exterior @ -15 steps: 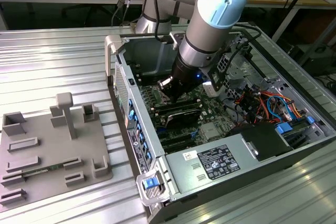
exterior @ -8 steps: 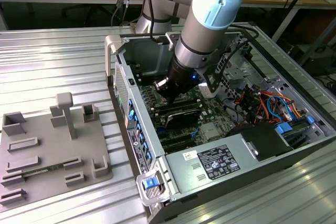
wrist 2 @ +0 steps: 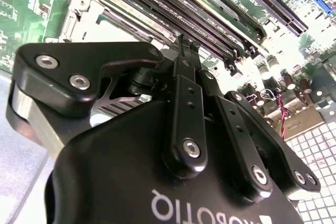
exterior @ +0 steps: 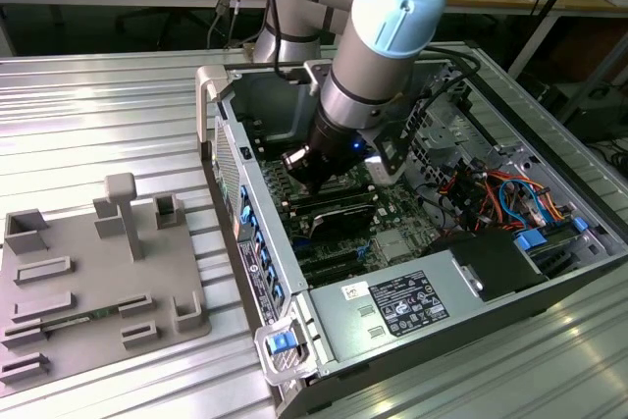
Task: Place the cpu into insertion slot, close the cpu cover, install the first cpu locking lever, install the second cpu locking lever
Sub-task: 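Install the second cpu locking lever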
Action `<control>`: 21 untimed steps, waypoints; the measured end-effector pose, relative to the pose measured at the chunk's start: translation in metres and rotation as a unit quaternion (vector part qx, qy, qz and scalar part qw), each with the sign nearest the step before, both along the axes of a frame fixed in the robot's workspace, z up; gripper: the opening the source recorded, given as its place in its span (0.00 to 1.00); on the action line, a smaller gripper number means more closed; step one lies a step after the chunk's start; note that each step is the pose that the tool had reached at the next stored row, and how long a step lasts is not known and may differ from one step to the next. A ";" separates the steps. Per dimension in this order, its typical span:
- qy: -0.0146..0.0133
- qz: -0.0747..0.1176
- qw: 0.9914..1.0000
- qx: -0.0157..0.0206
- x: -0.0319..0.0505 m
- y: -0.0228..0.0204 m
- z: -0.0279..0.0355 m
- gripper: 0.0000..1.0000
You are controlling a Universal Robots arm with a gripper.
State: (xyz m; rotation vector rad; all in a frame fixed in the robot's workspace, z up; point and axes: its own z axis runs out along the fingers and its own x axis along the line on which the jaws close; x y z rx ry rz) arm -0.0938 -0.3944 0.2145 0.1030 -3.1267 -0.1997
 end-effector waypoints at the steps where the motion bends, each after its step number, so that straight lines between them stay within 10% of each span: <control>1: 0.000 0.000 1.000 0.000 -0.0003 0.0000 -0.0001 0.11; 21: 0.000 0.000 1.000 0.001 -0.0053 0.0003 -0.0037 0.11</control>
